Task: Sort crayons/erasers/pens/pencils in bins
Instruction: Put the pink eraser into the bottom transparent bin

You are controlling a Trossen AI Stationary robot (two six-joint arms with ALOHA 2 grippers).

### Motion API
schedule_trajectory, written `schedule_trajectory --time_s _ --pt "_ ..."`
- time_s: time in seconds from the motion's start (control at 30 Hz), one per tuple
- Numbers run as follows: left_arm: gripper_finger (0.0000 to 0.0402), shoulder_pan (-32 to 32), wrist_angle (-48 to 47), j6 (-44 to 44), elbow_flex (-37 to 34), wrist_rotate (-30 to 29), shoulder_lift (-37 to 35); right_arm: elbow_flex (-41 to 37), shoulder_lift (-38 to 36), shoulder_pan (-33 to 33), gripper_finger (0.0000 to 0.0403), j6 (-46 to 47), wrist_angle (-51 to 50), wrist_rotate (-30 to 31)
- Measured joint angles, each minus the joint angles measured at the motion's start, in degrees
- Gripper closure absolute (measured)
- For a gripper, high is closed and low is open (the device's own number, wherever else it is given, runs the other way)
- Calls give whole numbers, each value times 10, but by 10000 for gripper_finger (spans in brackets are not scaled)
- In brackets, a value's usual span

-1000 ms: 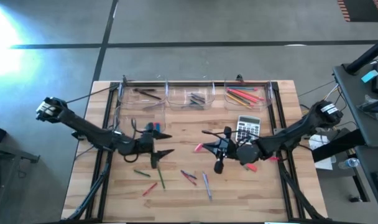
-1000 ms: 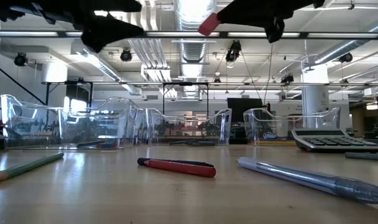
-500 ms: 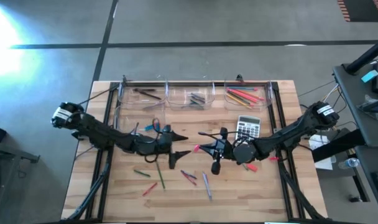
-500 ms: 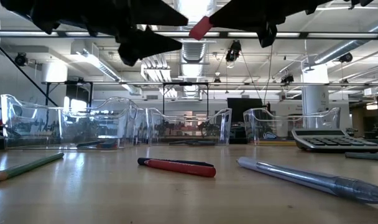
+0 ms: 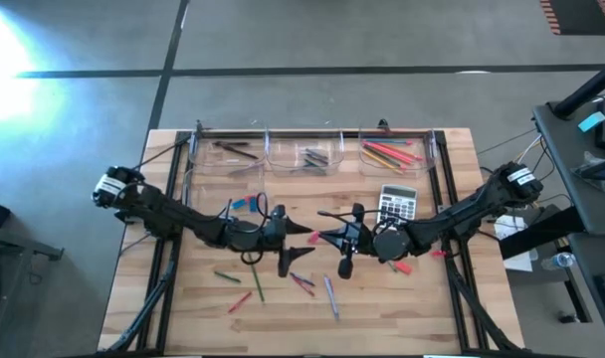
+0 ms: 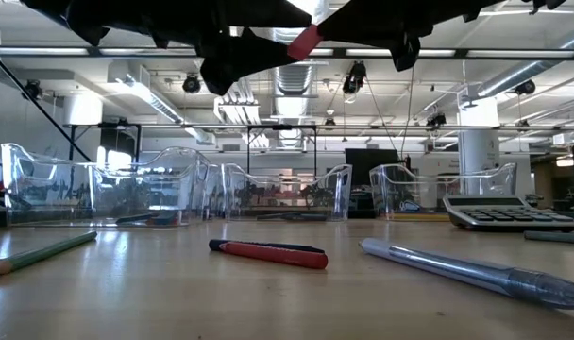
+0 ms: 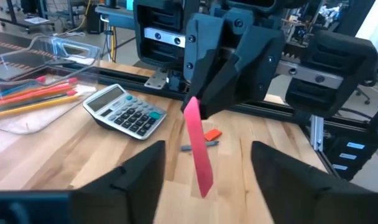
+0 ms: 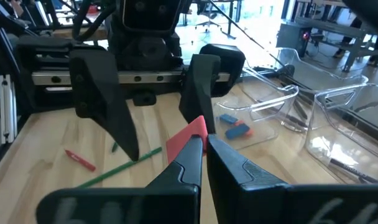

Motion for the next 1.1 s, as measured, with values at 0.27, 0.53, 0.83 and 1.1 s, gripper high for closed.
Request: schedule_trajectory --time_s 0.27,0.53,0.83,1.1 --pt "340 1 -1 2 1 0 1 0 0 0 394 -5 8 0" --pt "395 3 -8 16 0 1 0 0 1 0 386 -15 7 -9" --pt "397 4 -144 20 -2 -40 -64 0 -8 0 307 -2 -33 -42" --pt "399 2 -485 -45 -11 -253 -194 0 -11 0 248 12 -59 -40"
